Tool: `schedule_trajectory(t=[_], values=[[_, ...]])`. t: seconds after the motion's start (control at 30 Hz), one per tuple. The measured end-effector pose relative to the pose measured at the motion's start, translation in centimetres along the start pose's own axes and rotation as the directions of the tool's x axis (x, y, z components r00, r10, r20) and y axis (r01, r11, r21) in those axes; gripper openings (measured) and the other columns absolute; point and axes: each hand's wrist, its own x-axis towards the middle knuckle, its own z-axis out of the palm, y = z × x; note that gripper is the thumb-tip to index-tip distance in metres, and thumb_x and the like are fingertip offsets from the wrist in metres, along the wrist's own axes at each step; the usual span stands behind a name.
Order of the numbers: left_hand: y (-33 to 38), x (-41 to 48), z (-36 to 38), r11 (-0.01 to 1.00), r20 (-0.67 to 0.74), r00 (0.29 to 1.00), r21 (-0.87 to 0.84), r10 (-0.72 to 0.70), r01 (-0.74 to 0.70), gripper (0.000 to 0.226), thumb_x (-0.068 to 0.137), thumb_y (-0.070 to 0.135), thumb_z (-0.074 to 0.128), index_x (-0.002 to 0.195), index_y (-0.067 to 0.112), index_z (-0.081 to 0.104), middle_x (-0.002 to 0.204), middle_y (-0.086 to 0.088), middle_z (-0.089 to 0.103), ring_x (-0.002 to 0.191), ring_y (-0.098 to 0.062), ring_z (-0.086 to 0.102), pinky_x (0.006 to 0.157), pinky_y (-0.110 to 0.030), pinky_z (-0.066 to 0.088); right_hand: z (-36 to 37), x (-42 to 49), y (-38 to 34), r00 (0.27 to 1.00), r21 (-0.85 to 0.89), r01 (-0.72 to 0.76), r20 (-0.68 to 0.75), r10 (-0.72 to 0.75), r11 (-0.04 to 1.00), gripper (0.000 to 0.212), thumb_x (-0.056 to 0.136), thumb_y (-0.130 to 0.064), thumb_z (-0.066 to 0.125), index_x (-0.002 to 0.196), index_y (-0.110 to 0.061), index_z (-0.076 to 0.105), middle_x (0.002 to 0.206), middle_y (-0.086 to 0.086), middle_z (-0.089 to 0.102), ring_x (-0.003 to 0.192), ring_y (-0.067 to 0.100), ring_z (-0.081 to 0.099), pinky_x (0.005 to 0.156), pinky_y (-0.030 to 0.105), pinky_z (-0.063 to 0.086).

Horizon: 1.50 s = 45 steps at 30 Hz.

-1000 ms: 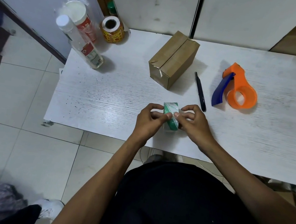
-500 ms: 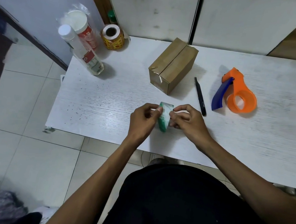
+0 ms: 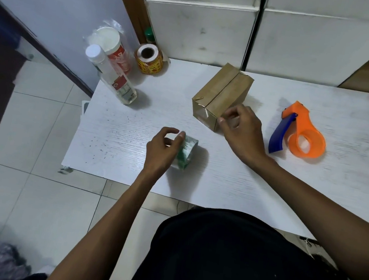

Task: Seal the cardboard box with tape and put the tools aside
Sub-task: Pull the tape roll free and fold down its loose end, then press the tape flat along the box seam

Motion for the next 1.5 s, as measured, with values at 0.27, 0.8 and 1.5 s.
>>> schedule_trajectory(t=[0.27,0.8,1.5], values=[[5.5,6.3,-1.1,0.795,-0.029,0.819,0.261,0.573,-0.547,0.025,0.094,0.027,0.068,0.117,0.018,0.074,0.117,-0.002,0.074,0.103,-0.014,0.068,0.086,-0.028,0.056,1.2,3.8,-1.9,0.977,-0.248,0.207,0.104,-0.187,0.946,0.036,0.088,-0.027,0.063,0.120,-0.013,0.064,0.130,0.010,0.058,0.125,0.028,0.047,0.100,0.039,0.041],[7.3,10.3,2.4,0.421,0.364,0.575,0.422,0.733,-0.803,0.014,0.088,0.023,0.071,0.097,0.018,0.080,0.100,-0.001,0.078,0.092,-0.027,0.071,0.069,-0.041,0.058,-2.7,6.1,2.5,0.883,-0.125,0.368,0.357,-0.304,0.921,0.037,0.085,0.011,0.063,0.121,0.002,0.064,0.142,0.021,0.050,0.123,0.020,0.050,0.098,-0.002,0.030],[5.6,10.4,3.5,0.473,0.371,0.535,0.251,0.759,-0.845,0.024,0.085,0.020,0.078,0.105,0.007,0.078,0.119,-0.011,0.073,0.122,-0.028,0.063,0.087,-0.047,0.060,-2.5,6.6,3.6,0.742,-0.306,0.667,0.358,-0.567,0.679,0.026,0.076,-0.015,0.080,0.097,0.000,0.076,0.112,0.016,0.072,0.107,0.029,0.068,0.075,0.028,0.055]])
